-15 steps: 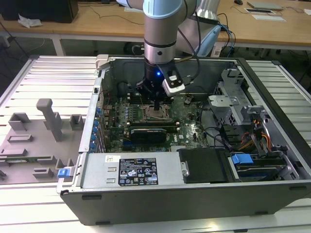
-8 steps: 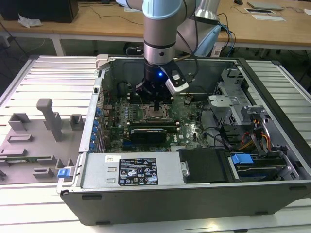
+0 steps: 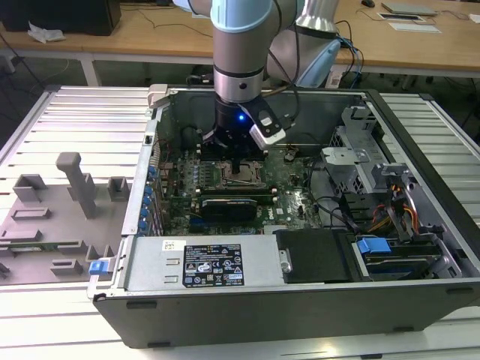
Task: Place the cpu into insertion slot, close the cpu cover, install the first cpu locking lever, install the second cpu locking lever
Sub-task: 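Close the cpu cover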
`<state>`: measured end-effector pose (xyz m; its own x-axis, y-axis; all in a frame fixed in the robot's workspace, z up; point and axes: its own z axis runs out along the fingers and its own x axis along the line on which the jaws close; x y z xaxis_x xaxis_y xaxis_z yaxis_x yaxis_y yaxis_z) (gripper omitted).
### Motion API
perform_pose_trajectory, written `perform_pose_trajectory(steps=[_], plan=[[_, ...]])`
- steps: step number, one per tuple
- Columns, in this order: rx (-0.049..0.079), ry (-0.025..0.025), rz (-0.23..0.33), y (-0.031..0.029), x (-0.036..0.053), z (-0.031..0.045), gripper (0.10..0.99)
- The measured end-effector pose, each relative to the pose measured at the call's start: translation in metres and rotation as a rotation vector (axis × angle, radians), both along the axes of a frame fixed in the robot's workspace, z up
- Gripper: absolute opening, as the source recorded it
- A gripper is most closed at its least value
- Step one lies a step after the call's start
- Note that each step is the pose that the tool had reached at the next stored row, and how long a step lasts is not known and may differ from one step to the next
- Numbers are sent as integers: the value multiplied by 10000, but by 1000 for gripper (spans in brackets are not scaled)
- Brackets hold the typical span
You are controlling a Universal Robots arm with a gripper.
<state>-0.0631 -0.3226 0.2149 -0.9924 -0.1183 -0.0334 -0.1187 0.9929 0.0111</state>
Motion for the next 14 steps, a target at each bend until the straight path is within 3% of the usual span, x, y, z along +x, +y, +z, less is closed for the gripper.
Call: perform_pose_trajectory(steps=[3, 14], plan=[[-1, 1, 140, 1, -73, -21, 106], [-3, 3, 188, 64, -103, -95, 106]])
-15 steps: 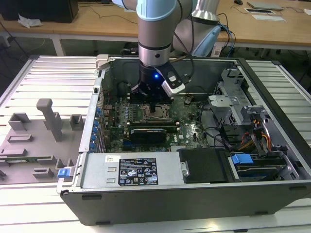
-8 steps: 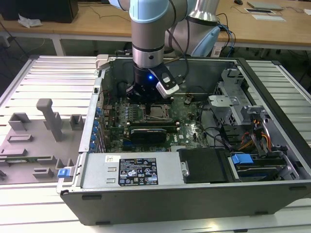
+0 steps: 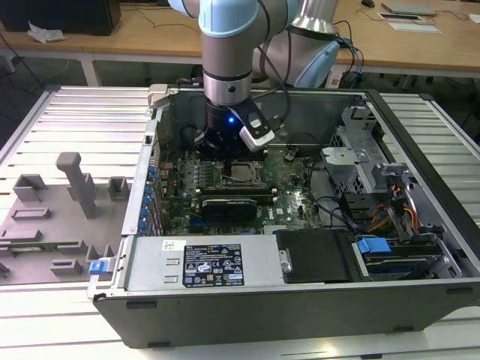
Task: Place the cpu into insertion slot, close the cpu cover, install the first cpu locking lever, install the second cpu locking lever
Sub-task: 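Close the cpu cover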
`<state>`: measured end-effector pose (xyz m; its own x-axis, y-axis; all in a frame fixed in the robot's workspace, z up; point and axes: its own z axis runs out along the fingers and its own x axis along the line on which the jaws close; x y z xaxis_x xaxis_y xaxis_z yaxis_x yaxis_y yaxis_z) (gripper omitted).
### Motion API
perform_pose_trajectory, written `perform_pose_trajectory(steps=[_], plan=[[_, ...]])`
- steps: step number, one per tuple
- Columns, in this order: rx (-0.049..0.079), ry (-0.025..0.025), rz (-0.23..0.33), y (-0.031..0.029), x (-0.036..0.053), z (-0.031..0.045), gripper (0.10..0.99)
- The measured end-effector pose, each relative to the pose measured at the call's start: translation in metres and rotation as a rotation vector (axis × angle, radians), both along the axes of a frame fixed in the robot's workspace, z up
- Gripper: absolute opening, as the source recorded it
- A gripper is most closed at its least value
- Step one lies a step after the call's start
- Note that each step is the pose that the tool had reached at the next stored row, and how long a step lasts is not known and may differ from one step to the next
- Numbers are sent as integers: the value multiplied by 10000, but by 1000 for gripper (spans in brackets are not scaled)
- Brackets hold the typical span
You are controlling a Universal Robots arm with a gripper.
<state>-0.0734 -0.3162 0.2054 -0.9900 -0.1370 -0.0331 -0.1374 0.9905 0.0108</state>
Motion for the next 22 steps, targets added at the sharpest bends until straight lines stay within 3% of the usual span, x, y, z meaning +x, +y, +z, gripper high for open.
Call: perform_pose_trajectory(steps=[8, 13, 16, 19, 21, 22], plan=[[2, -2, 5, 1, 60, -1, 106], [3, -3, 11, 1, 62, 85, 106], [4, 0, 14, 1, 74, 97, 106], [2, 66, 13, -9, 175, 98, 106], [2, 149, 11, -17, 301, 97, 106], [-3, 162, 11, -17, 314, 106, 106]])
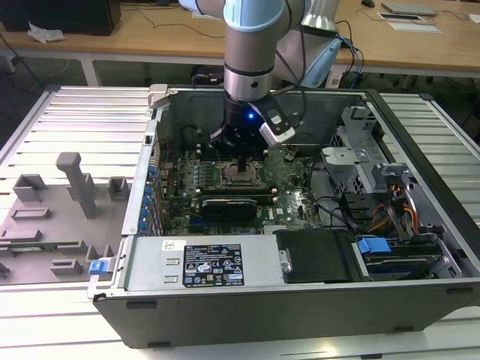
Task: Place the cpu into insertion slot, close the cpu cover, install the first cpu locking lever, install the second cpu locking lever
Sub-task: 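Close the cpu cover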
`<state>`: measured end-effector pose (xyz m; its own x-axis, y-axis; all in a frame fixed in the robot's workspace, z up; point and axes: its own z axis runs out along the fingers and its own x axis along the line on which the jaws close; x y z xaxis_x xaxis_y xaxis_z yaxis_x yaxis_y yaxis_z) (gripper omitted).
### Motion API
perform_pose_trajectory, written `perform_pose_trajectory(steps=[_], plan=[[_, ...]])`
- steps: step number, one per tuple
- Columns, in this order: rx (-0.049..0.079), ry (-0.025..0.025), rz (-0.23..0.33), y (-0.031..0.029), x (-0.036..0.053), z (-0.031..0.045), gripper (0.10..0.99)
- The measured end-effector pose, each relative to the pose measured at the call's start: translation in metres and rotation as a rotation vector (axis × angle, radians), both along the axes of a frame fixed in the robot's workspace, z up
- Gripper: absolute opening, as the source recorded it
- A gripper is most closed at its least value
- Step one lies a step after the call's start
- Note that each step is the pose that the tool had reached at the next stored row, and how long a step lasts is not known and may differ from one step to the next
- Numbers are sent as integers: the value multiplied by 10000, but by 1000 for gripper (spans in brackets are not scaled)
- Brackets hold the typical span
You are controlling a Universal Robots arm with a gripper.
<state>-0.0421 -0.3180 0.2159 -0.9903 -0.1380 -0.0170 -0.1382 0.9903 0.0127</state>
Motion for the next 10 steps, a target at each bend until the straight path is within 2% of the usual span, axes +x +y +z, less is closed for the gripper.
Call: perform_pose_trajectory(steps=[3, 4, 6, 8, 10], plan=[[0, -1, 0, 0, 1, 116, 106], [-3, -2, 1, 0, 1, 197, 106], [-8, -1, 1, 0, 1, 261, 106], [-10, -1, 2, 1, 1, 298, 106], [-9, -3, 1, 1, 1, 298, 106]])
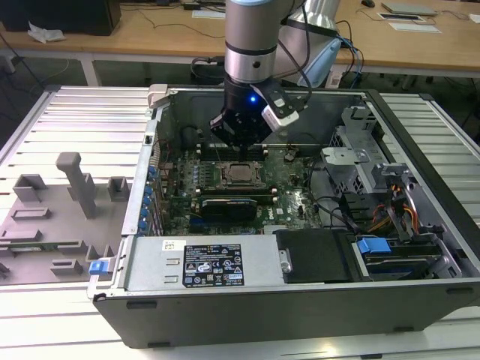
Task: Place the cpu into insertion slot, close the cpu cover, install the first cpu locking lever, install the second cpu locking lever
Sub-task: 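Close the cpu cover, then install the first cpu locking lever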
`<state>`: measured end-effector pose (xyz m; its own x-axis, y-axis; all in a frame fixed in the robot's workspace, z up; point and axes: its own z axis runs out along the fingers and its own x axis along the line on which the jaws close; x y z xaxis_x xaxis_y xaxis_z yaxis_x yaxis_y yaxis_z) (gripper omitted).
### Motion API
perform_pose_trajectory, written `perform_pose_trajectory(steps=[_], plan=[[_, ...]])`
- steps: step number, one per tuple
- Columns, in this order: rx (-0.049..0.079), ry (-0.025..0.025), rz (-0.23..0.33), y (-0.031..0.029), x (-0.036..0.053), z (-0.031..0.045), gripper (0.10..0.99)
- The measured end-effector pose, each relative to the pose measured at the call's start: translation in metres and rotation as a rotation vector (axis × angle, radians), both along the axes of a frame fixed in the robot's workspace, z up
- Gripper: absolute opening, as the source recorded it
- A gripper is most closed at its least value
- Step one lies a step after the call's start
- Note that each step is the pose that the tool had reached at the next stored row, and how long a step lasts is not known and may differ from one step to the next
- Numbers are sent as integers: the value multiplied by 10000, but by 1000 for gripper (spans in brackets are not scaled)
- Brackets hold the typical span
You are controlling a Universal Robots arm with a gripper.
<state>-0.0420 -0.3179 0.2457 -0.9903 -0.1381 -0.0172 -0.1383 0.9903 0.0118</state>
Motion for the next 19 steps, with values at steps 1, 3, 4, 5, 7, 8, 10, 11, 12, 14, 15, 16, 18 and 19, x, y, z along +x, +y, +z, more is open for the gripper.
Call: perform_pose_trajectory(steps=[1, 3, 4, 5, 7, 8, 10, 11, 12, 14, 15, 16, 18, 19], plan=[[-1, 0, 0, 0, 0, 0, 106], [-4, 2, 0, 0, 0, 1, 106], [-4, 1, -1, 0, 0, 1, 106], [-5, 2, 0, 0, 0, 1, 106], [-5, 2, 0, 0, 0, 1, 106], [-6, 1, 0, 0, 0, 1, 106], [-8, 2, 0, 0, 0, 1, 106], [-9, 1, 0, 0, 0, 1, 106], [-9, 2, 0, 0, 0, 1, 106], [-10, 2, 0, 0, 0, 1, 106], [-10, 1, 0, 0, 0, 1, 106], [-11, 1, 0, 0, 0, 1, 106], [-12, 1, 0, 0, -1, 1, 106], [-11, 1, -2, 1, -19, 0, 106]])
